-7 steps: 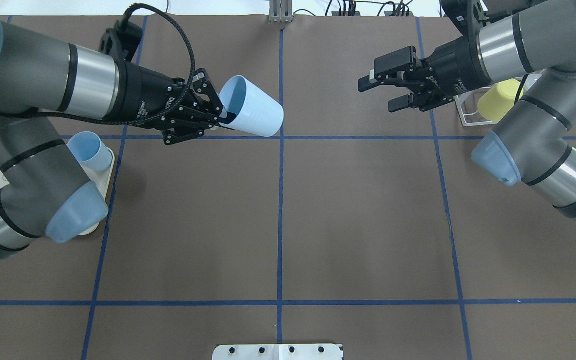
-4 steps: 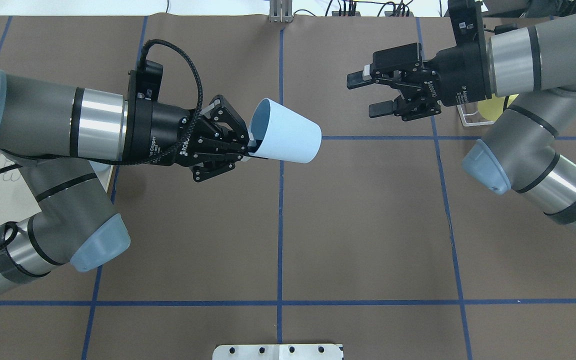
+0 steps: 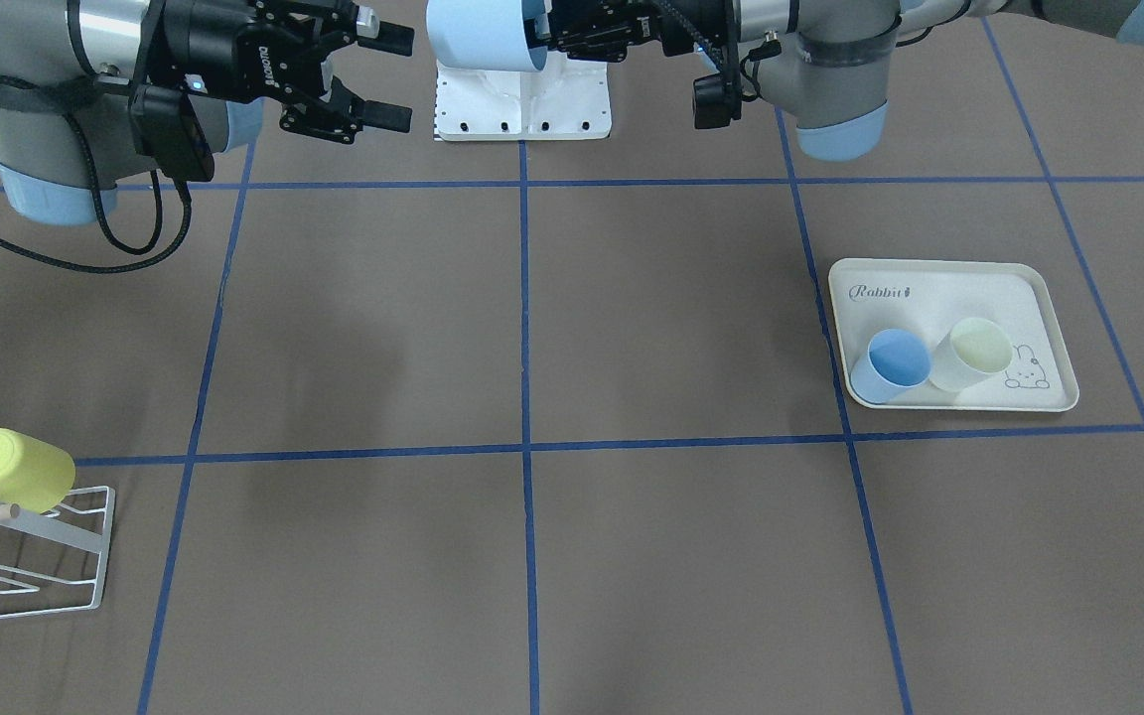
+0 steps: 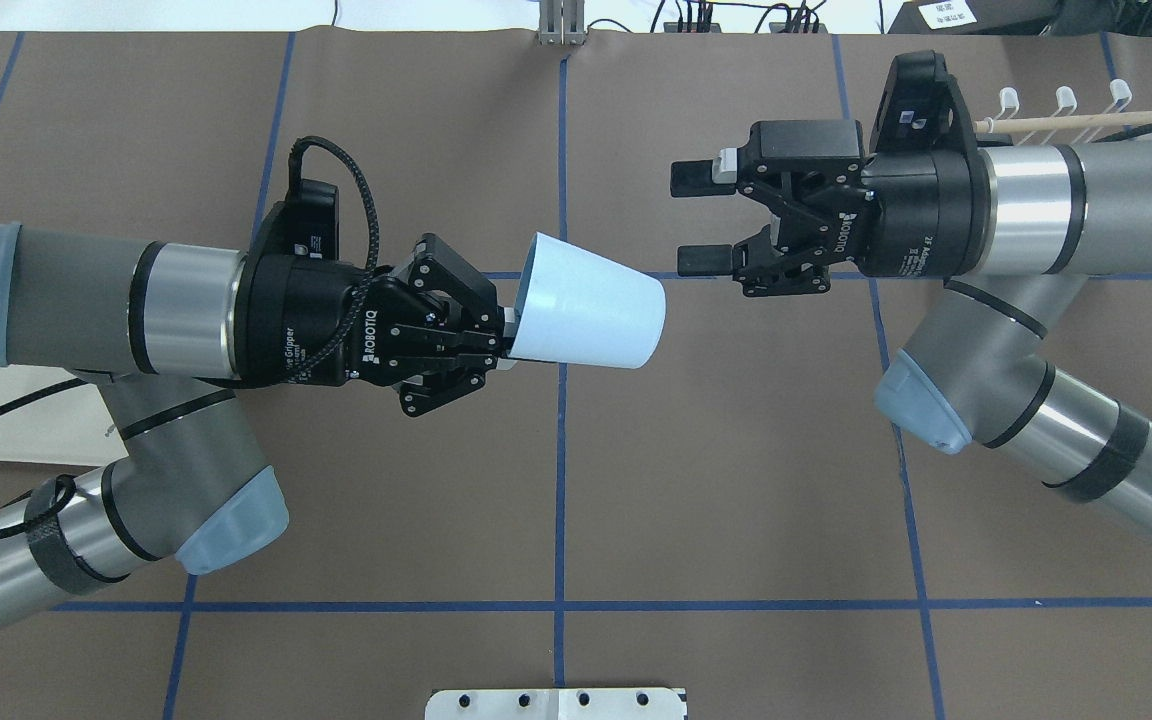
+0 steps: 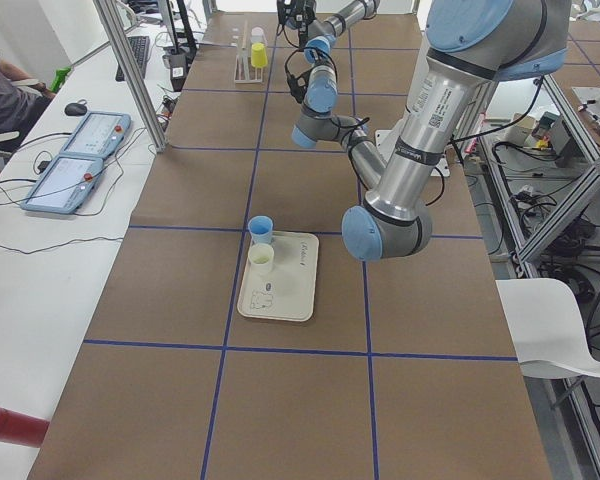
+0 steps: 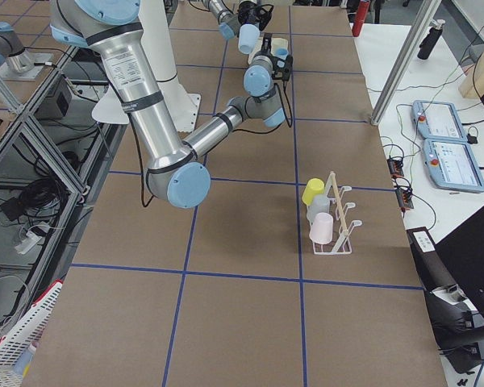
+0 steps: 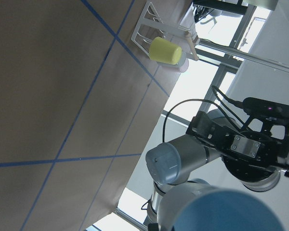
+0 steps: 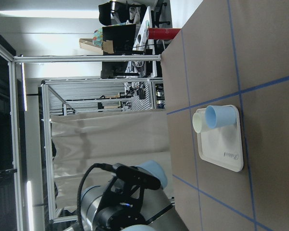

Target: Transfer IKEA cup to right arm and place on rack

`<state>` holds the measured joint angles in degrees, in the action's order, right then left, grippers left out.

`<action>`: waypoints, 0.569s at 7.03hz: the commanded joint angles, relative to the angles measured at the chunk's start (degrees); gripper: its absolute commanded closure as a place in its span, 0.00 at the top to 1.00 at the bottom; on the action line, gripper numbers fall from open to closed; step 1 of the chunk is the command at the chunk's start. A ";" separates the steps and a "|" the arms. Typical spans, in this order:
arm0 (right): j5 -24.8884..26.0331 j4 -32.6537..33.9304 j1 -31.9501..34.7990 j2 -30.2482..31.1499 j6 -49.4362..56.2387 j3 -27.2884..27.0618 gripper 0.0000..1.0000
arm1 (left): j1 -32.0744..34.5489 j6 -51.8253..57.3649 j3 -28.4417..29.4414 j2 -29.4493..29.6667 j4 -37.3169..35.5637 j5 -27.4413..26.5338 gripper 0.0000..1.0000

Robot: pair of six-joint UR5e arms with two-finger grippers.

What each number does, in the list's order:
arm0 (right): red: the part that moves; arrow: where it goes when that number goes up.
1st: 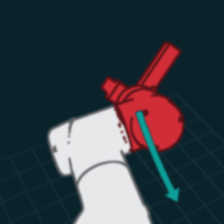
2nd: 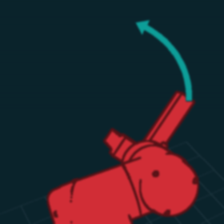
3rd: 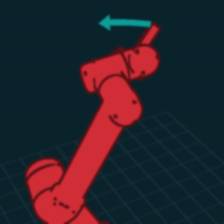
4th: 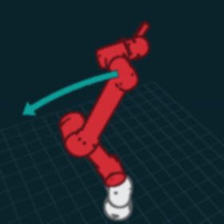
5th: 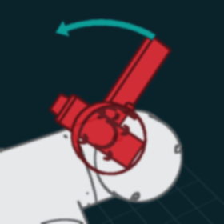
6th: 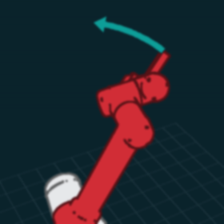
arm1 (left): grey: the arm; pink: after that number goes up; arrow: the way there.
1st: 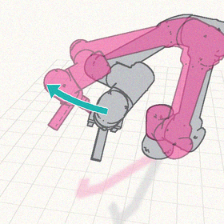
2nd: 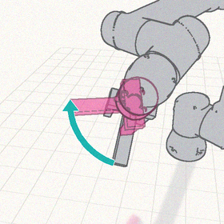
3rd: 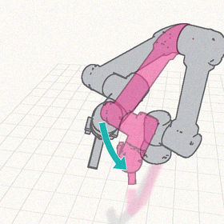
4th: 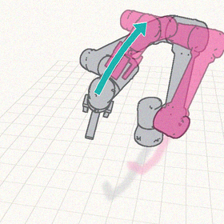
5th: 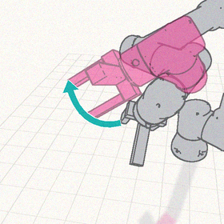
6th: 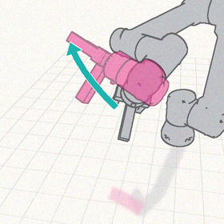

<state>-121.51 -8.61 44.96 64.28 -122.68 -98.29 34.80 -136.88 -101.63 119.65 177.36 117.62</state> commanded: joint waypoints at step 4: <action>2.59 -5.98 -4.09 -1.09 -1.42 0.03 0.98 | -0.96 -4.54 0.55 0.23 5.63 -5.21 0.00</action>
<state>-119.34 -14.03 41.51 63.30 -124.09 -98.30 33.97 -141.17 -101.00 119.79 182.62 112.81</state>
